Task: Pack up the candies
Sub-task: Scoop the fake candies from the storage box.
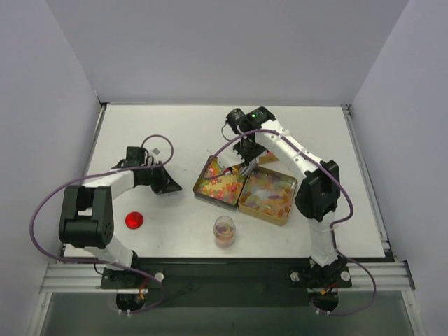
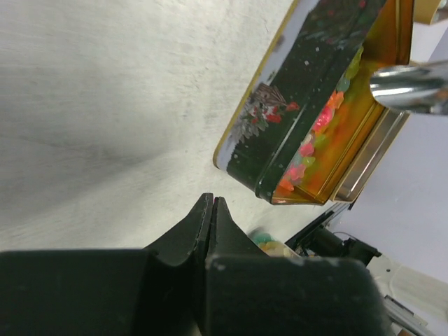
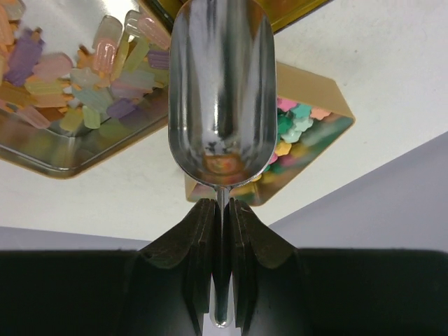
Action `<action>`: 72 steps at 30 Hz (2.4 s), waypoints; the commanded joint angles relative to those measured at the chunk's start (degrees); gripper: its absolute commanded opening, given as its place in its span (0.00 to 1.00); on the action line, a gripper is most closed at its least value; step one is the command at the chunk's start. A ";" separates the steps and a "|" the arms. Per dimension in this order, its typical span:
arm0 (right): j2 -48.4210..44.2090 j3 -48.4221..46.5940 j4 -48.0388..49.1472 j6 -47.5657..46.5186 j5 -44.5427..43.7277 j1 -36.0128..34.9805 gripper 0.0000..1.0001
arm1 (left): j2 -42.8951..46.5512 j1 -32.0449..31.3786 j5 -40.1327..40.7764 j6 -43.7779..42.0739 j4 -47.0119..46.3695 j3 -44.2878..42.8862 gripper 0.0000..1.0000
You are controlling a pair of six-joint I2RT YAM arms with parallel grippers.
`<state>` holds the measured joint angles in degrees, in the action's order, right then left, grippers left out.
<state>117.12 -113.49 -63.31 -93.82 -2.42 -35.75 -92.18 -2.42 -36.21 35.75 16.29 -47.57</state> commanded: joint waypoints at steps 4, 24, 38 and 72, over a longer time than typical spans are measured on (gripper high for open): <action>2.50 -2.96 -3.05 -13.74 -2.51 -1.87 0.00 | -1.51 -3.03 0.17 0.38 -2.23 -0.50 0.00; 5.57 -3.49 -6.30 -16.05 -1.10 -6.18 0.00 | 0.42 -2.86 -0.53 1.69 -3.81 1.96 0.00; 7.24 -4.98 -8.41 -7.70 4.33 -8.46 0.00 | 0.51 -4.26 -2.64 2.31 -6.01 3.19 0.00; 14.46 -7.28 7.22 40.90 22.97 -9.08 0.00 | -6.25 -10.59 -5.63 2.05 -6.63 0.64 0.00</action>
<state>135.06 -123.96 -60.60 -59.31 11.11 -46.00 -98.43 -13.04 -39.35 38.63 11.03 -45.41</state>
